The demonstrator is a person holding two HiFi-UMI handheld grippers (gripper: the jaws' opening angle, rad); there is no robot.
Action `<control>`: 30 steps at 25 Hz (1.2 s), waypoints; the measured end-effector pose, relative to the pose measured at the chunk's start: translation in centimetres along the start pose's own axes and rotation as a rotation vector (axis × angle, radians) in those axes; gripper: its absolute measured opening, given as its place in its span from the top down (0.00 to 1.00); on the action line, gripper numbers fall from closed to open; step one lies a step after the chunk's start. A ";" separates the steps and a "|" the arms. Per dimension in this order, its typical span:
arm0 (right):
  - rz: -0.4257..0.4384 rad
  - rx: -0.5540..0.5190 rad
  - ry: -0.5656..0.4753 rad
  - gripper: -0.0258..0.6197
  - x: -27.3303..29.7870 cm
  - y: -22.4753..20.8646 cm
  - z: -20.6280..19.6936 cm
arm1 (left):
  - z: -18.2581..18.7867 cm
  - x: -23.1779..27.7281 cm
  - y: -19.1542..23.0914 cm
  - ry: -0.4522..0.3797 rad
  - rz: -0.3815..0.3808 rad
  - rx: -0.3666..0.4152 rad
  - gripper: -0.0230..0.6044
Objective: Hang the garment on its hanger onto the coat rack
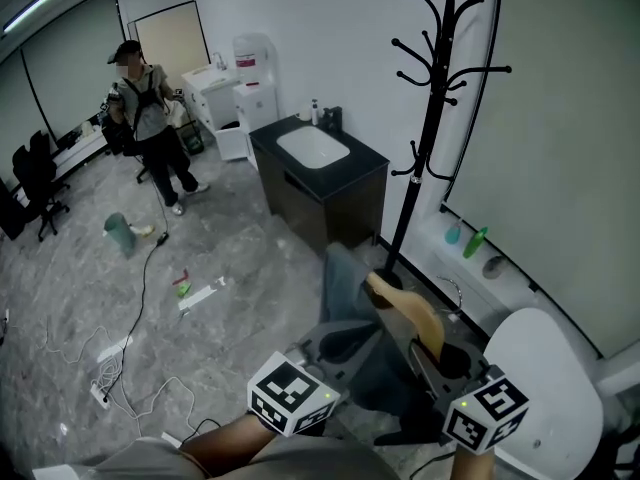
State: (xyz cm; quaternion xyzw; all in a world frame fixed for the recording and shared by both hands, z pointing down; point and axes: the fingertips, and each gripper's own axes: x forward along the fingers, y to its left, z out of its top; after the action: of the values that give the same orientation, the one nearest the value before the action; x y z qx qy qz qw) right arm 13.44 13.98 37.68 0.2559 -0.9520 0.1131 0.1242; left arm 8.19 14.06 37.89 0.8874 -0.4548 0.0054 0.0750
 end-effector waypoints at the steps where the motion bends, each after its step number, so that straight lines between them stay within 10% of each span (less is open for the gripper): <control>1: -0.007 0.000 0.001 0.87 0.8 -0.6 0.3 | 0.2 0.6 0.9 -0.002 -0.008 0.000 0.95; 30: -0.068 -0.027 -0.055 0.87 22.9 -19.0 15.2 | 6.7 15.8 25.9 -0.043 -0.059 0.041 0.95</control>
State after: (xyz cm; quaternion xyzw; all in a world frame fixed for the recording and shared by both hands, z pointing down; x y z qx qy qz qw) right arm 1.29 -16.81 32.95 0.2893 -0.9472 0.0891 0.1053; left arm -3.89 -14.48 35.81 0.9018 -0.4296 -0.0066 0.0471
